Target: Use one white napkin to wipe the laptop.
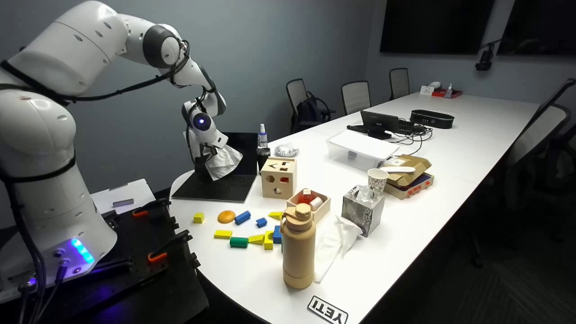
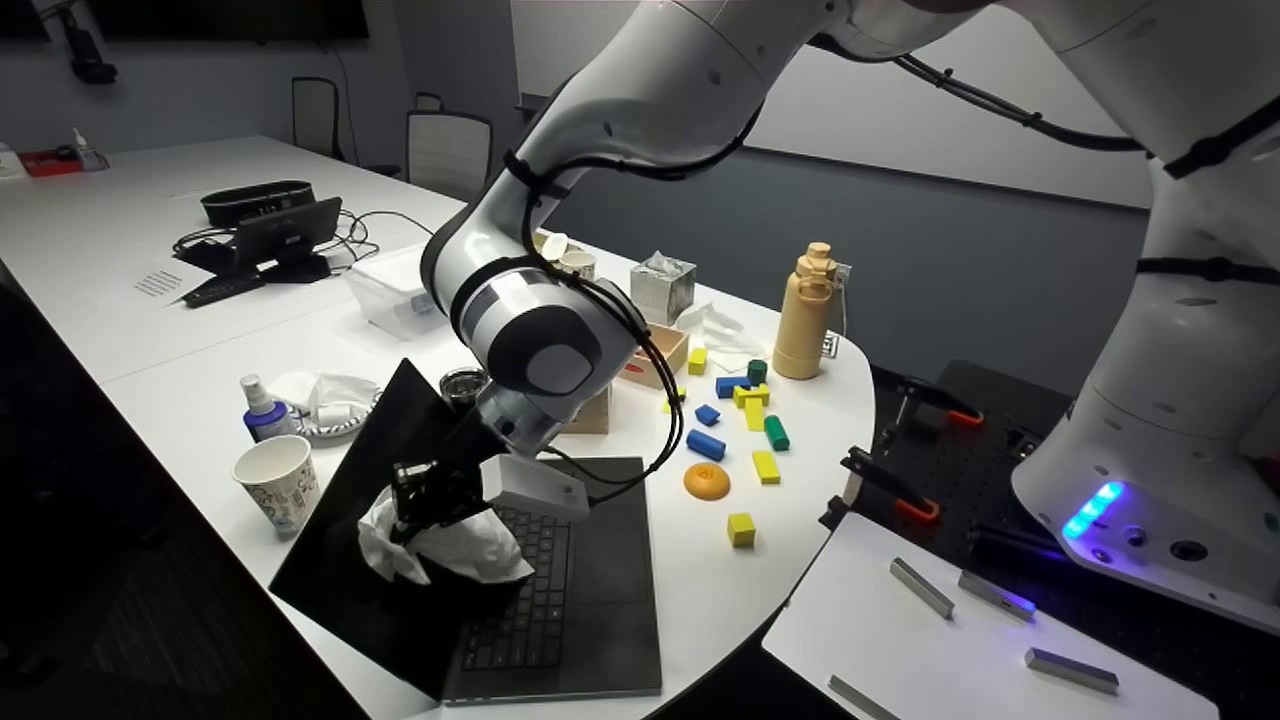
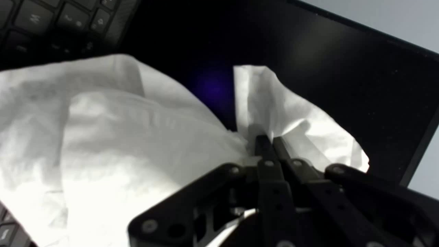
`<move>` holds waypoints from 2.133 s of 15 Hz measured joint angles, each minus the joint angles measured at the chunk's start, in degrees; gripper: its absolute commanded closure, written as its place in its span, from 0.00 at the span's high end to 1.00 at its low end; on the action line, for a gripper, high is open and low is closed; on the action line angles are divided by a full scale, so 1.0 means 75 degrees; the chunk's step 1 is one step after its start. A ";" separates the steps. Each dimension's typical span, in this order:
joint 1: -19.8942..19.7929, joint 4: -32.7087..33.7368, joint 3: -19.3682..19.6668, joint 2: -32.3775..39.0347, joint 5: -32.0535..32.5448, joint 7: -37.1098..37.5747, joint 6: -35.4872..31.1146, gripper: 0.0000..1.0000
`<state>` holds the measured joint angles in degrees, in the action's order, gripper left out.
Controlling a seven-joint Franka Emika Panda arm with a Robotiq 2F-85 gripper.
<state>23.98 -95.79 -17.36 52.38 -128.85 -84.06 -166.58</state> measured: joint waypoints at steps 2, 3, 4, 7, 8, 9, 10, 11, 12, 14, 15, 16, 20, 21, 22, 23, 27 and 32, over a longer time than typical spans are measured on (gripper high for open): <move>-0.0003 -0.0004 -0.0007 -0.0001 0.0018 0.0000 0.0000 0.00; -0.0003 -0.0004 0.0000 -0.0004 -0.0063 -0.0015 0.0000 0.00; 0.0020 0.0014 0.0060 -0.0017 -0.0384 -0.0099 0.0000 0.00; 0.0334 0.0121 0.0666 -0.0140 -0.2193 -0.0886 0.0000 0.00; 0.0523 0.0149 0.0983 -0.0204 -0.2860 -0.1133 -0.0001 0.00; 0.0783 0.0186 0.1389 -0.0258 -0.2908 -0.0911 0.0000 0.00; 0.1145 0.0248 0.1937 -0.0310 -0.2781 -0.0331 0.0000 0.00; 0.1518 0.0310 0.2486 -0.0352 -0.2756 0.0173 -0.0001 0.00; 0.1915 0.0351 0.3045 -0.0390 -0.2744 0.0696 -0.0004 0.00; 0.2774 0.0402 0.4160 -0.0428 -0.2732 0.1838 -0.0114 0.00; 0.3196 0.0400 0.4646 -0.0433 -0.2728 0.2369 -0.0210 0.00; 0.3627 0.0374 0.5100 -0.0433 -0.2727 0.2892 -0.0312 0.00; 0.5391 -0.0095 0.6655 -0.0446 -0.2725 0.4918 -0.0723 0.00; 0.5801 -0.0300 0.6973 -0.0456 -0.2724 0.5401 -0.0836 0.00; 0.6171 -0.0539 0.7258 -0.0478 -0.2723 0.5845 -0.0915 0.00; 0.6511 -0.0804 0.7536 -0.0506 -0.2723 0.6258 -0.1014 0.00; 0.7498 -0.1983 0.8499 -0.0729 -0.2641 0.7588 -0.1384 0.00; 0.7981 -0.3479 0.9470 -0.1342 -0.1537 0.8844 -0.1447 0.00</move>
<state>83.83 -121.88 53.66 42.32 -140.37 -17.72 -177.43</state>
